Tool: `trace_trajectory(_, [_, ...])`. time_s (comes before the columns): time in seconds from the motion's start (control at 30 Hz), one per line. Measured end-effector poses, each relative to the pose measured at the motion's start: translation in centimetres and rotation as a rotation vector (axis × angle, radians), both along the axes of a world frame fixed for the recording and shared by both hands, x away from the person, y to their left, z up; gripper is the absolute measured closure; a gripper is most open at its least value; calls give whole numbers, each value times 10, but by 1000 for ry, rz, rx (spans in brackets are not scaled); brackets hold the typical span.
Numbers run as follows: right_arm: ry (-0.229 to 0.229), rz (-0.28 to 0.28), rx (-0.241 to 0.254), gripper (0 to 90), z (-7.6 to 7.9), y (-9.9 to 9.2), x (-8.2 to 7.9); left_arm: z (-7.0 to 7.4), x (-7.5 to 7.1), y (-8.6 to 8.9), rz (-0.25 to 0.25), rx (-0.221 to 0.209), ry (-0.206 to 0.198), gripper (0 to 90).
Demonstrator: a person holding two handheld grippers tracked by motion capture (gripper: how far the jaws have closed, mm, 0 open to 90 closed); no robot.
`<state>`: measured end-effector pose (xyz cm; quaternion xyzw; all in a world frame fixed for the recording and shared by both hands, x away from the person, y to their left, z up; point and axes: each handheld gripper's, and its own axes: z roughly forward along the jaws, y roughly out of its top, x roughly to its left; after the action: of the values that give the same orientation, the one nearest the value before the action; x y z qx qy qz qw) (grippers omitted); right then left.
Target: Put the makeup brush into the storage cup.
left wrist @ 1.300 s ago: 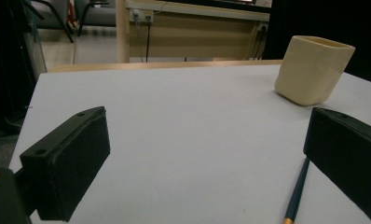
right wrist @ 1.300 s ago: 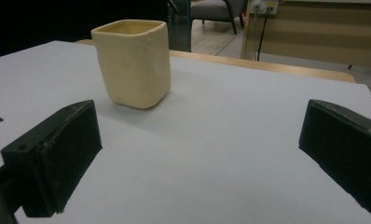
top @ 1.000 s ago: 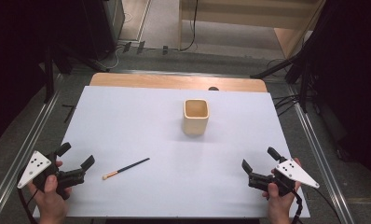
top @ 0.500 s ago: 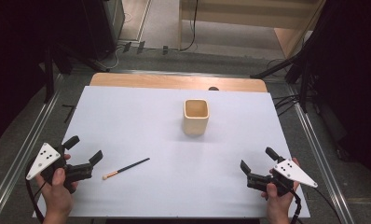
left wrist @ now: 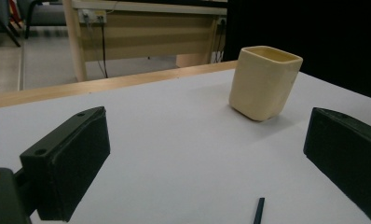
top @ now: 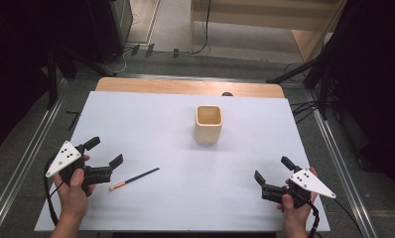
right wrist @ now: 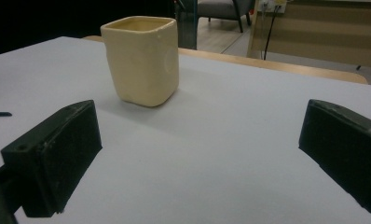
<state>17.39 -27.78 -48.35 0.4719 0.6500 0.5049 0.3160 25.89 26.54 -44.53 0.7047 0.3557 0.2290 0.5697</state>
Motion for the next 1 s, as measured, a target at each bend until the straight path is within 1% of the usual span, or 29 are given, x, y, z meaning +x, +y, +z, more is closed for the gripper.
trace_trajectory(0.13, [2,0,0,0,0,-1,0,0,4,-7,-13,3,7,6])
trace_trajectory(0.23, [3,1,-2,0,0,0,0,0,8,-13,-23,-3,12,6])
trace_trajectory(0.53, [4,4,-6,0,0,0,0,-1,14,-26,-49,-11,10,6])
trace_trajectory(0.67, [5,5,-6,0,-1,0,0,-2,16,-30,-62,-4,25,7])
trace_trajectory(0.7, [8,5,-6,0,-1,1,0,-1,19,-31,-84,15,51,6])
trace_trajectory(0.73, [7,7,-7,0,-1,1,0,-1,19,-31,-84,15,51,7])
trace_trajectory(0.77, [7,8,-7,0,-1,1,0,-1,22,-33,-111,50,85,6])
trace_trajectory(0.8, [7,8,-7,0,-1,1,0,-1,22,-33,-111,50,85,6])
trace_trajectory(0.9, [9,8,-6,0,-1,0,1,-1,28,-37,-156,117,146,6])
trace_trajectory(0.93, [9,9,-6,0,-1,0,1,0,30,-41,-171,157,169,7])
trace_trajectory(0.97, [9,9,-6,0,-1,0,1,0,30,-41,-171,157,169,7])
trace_trajectory(1.0, [8,9,-8,0,-1,0,1,0,31,-43,-183,180,185,6])
